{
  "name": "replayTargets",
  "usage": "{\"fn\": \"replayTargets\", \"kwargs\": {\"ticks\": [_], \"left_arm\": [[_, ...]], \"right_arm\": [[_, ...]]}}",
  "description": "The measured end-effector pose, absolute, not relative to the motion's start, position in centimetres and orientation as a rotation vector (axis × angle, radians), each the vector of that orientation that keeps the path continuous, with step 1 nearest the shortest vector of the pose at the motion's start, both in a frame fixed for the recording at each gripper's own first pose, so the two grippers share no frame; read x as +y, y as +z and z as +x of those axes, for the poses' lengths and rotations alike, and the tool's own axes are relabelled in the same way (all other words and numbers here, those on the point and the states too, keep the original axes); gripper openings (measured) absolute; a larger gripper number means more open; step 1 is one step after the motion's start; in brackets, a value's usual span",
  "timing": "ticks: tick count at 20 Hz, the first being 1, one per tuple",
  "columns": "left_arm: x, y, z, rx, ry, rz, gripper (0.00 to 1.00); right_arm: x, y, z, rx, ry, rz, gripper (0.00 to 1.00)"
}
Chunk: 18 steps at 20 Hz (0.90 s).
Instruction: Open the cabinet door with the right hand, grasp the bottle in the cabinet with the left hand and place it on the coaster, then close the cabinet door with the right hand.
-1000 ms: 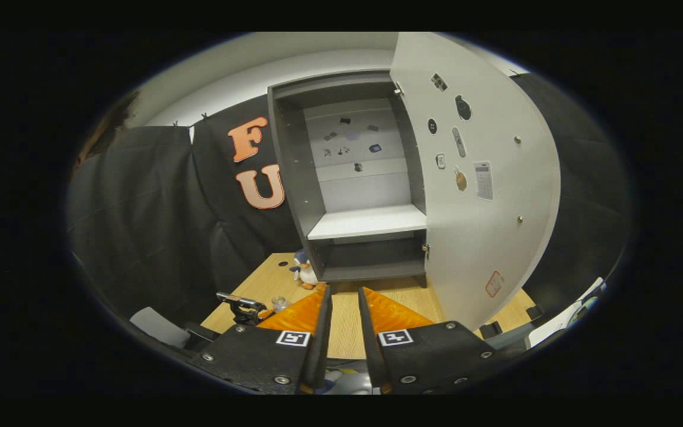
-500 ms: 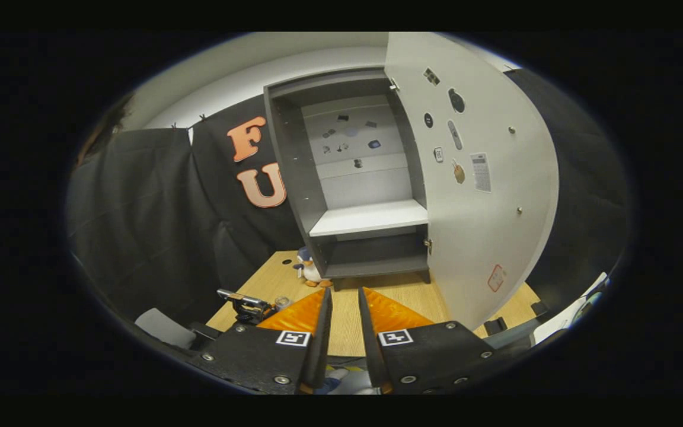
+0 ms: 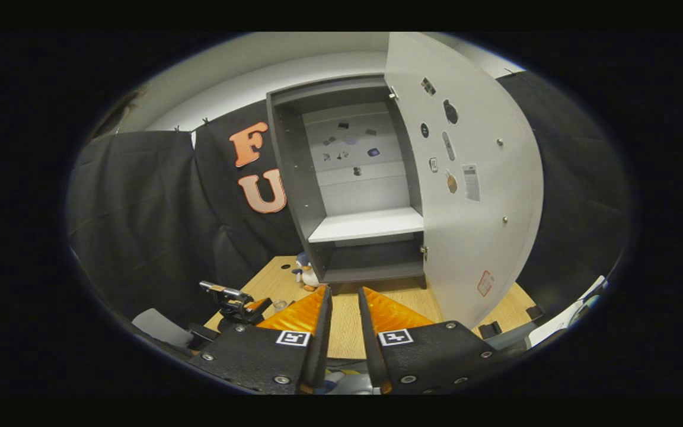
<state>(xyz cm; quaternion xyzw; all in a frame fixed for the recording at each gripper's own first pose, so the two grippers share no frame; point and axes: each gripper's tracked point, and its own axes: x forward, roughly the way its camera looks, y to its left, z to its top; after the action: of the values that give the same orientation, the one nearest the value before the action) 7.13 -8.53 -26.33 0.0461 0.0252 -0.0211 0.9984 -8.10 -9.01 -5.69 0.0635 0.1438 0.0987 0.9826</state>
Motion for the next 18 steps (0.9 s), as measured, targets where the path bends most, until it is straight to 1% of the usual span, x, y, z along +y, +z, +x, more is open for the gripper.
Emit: {"fn": "replayTargets", "kwargs": {"ticks": [1,2,3,4,5,8,9,10,11,13,14,15,16,18], "left_arm": [[-8.1,-24.9,6.8,0.025,-0.023,0.103,0.94],[-8.5,-23.5,6.6,0.004,-0.029,0.101,0.94],[-9.0,-22.4,6.4,-0.007,-0.034,0.102,0.95],[-9.6,-21.2,6.2,-0.018,-0.044,0.1,0.95],[-10.2,-20.1,6.0,-0.025,-0.056,0.095,0.95],[-11.8,-17.4,5.1,-0.026,-0.077,0.068,0.95],[-11.8,-16.5,4.8,-0.026,-0.07,0.064,0.95],[-12.0,-15.5,4.4,-0.032,-0.066,0.059,0.95],[-12.1,-14.6,4.2,-0.038,-0.064,0.056,0.95],[-12.7,-13.6,3.9,-0.032,-0.071,0.053,0.96],[-12.9,-13.1,3.8,-0.025,-0.077,0.055,0.96],[-12.5,-12.6,3.5,-0.017,-0.062,0.067,0.96],[-12.3,-11.8,3.3,-0.018,-0.054,0.073,0.95],[-12.6,-10.4,3.0,-0.031,-0.057,0.063,0.95]], "right_arm": [[-9.3,-5.3,-8.3,0.276,0.194,0.128,0.24],[-9.7,-4.8,-8.6,0.26,0.19,0.128,0.28],[-10.2,-4.3,-8.9,0.246,0.186,0.131,0.28],[-10.6,-3.9,-9.2,0.234,0.183,0.137,0.24],[-11.2,-3.5,-9.4,0.218,0.177,0.143,0.28],[-13.3,-1.8,-10.2,0.168,0.154,0.164,0.28],[-14.2,-1.4,-10.4,0.152,0.143,0.165,0.24],[-15.2,-0.8,-10.7,0.135,0.129,0.163,0.24],[-16.4,-0.4,-10.9,0.123,0.113,0.159,0.28],[-18.9,0.4,-11.2,0.099,0.081,0.151,0.28],[-19.9,0.9,-11.3,0.084,0.074,0.147,0.31],[-21.1,1.2,-11.3,0.078,0.058,0.141,0.27],[-22.2,1.5,-11.2,0.07,0.048,0.133,0.3],[-24.7,2.0,-11.0,0.051,0.023,0.115,0.3]]}}
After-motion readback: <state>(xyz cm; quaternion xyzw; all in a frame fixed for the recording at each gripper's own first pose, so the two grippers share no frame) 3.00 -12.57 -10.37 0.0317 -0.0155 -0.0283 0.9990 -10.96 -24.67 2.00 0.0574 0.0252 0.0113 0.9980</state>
